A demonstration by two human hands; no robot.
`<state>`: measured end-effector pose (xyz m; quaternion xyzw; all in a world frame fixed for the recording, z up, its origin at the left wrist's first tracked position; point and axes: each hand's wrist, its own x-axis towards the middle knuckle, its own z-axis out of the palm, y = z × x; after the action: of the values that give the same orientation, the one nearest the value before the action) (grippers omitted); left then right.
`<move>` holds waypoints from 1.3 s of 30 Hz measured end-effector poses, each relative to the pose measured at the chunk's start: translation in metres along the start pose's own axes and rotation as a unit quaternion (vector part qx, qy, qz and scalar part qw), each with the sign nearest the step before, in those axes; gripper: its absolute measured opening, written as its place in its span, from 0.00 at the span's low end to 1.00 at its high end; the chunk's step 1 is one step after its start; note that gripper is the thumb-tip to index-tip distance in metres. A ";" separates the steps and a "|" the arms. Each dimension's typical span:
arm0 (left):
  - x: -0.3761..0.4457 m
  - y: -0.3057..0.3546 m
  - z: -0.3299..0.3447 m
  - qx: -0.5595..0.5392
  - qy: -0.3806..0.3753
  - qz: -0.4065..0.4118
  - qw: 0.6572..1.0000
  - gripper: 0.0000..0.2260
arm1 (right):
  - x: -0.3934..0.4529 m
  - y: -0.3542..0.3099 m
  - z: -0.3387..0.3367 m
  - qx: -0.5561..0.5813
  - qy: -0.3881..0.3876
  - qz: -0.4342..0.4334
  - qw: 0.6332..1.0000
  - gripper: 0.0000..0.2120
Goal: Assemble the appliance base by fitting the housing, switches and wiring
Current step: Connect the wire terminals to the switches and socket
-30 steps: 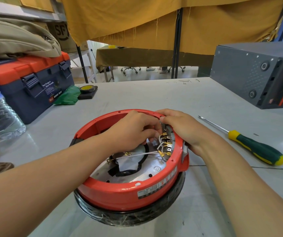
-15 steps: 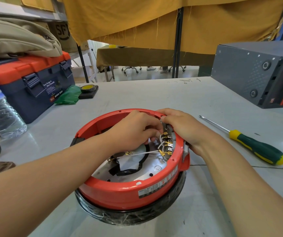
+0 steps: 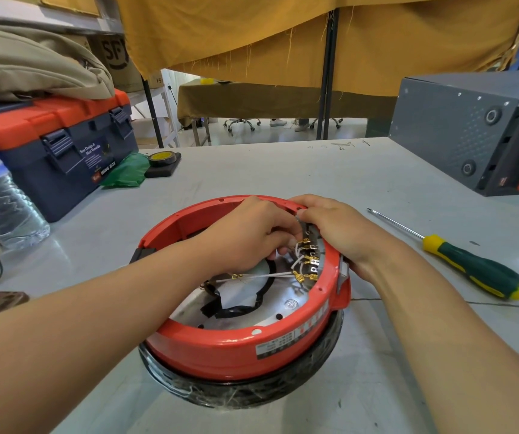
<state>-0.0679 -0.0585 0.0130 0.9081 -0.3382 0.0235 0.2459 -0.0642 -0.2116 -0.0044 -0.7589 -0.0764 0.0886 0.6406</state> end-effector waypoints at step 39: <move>-0.003 0.012 -0.001 -0.126 -0.052 -0.044 0.990 0.06 | 0.001 0.001 -0.007 -0.121 0.021 -0.024 0.992 0.11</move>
<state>-0.0776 -0.0639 0.0183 0.8839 -0.3108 -0.0771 0.3409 -0.0618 -0.2183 -0.0046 -0.8307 -0.0917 0.0471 0.5472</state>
